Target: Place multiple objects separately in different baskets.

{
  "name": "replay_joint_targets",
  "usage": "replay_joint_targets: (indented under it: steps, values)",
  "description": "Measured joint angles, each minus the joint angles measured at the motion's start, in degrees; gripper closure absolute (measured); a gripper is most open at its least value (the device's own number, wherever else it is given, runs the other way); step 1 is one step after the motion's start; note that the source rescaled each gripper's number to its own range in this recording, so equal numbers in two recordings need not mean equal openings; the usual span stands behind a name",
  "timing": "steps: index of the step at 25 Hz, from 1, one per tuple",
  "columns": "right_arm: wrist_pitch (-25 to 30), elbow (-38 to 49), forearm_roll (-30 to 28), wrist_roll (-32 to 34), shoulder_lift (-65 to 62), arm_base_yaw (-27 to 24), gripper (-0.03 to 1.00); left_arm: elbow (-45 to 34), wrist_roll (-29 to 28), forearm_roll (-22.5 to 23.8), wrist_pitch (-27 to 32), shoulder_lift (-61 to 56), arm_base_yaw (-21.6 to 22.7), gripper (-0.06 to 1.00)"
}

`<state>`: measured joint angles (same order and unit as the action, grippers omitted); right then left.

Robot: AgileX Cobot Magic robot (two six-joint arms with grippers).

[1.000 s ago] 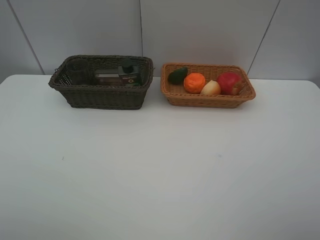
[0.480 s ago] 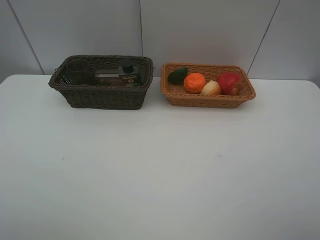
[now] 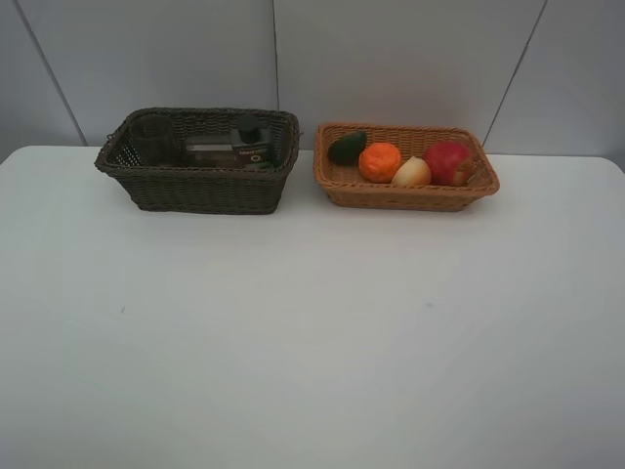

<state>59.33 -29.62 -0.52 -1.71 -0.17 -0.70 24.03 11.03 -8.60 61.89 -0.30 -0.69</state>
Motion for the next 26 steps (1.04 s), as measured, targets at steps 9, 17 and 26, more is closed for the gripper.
replay_joint_targets:
  steps: [9, 17, 26]
  values:
    - [0.00, 0.00, 0.00, 0.00, 0.00, 0.00, -0.03, 0.00, 0.00, 0.00, 0.00, 0.00, 0.00, -0.05]
    - [0.00, 0.00, 0.00, 0.00, 0.00, 0.00, -0.03, 0.00, 0.00, 0.00, 0.00, 0.00, 0.00, -0.05]
    - [0.00, 0.00, 0.00, 0.00, 0.00, 0.00, -0.03, 0.00, 0.04, 0.00, 0.00, 0.00, 0.00, -0.05]
